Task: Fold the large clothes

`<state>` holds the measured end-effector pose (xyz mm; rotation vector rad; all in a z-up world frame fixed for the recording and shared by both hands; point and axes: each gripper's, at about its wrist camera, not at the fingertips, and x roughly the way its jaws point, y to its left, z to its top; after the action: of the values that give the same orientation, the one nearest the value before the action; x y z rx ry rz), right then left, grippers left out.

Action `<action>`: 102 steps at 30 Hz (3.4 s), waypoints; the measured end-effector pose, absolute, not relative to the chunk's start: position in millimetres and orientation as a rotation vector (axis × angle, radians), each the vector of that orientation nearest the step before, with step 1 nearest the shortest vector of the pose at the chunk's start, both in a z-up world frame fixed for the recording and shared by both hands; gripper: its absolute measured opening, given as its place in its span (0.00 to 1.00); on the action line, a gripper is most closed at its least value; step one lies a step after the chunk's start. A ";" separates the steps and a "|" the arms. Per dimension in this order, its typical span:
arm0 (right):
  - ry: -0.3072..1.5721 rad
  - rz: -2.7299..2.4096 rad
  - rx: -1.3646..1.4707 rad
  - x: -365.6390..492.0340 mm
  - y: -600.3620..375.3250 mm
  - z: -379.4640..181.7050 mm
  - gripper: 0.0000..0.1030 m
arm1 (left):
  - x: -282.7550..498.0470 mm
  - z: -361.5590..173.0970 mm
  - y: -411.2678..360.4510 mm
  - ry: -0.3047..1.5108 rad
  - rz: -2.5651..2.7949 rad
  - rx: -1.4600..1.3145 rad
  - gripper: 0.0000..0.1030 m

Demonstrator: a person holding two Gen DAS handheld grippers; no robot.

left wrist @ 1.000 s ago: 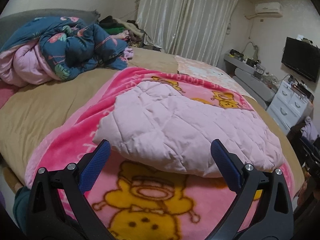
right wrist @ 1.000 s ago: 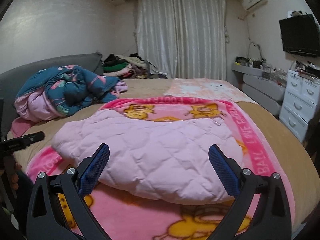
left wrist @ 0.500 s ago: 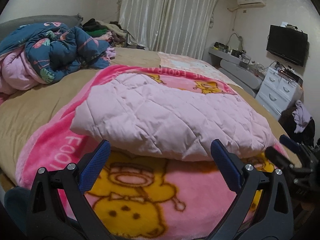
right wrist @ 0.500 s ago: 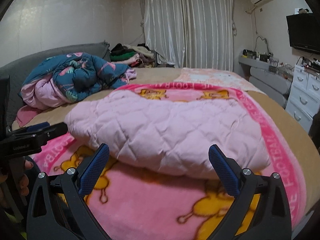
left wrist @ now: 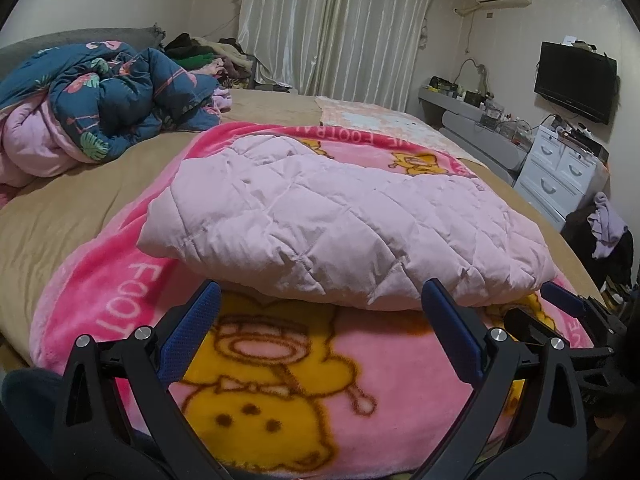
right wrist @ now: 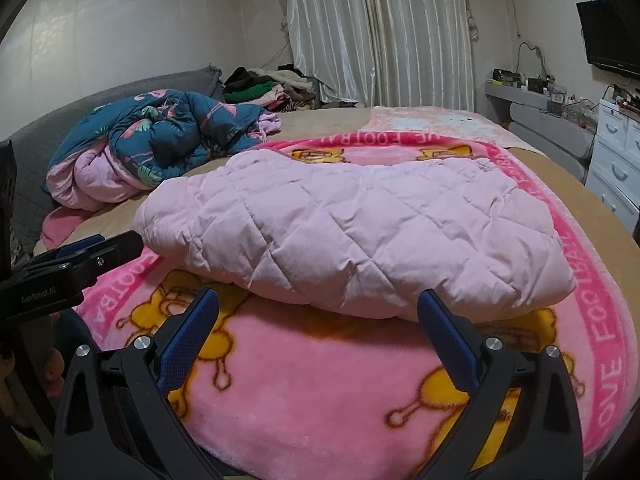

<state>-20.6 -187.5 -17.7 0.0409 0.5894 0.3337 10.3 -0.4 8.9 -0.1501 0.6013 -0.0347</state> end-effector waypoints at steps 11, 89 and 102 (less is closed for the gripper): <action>0.584 0.328 0.045 -20.8 -188.8 -17.5 0.96 | 8.5 8.9 1.6 0.594 -0.025 -0.156 0.91; 0.569 0.317 0.045 -20.2 -187.8 -12.5 0.96 | 6.6 11.7 4.8 0.592 -0.031 -0.144 0.91; 0.571 0.315 0.046 -21.0 -187.9 -12.8 0.96 | 5.3 10.1 9.7 0.599 -0.060 -0.150 0.91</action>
<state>-21.0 -187.9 -12.8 0.0460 0.5708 0.3153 5.3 9.7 10.1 -0.1504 0.5988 -0.0598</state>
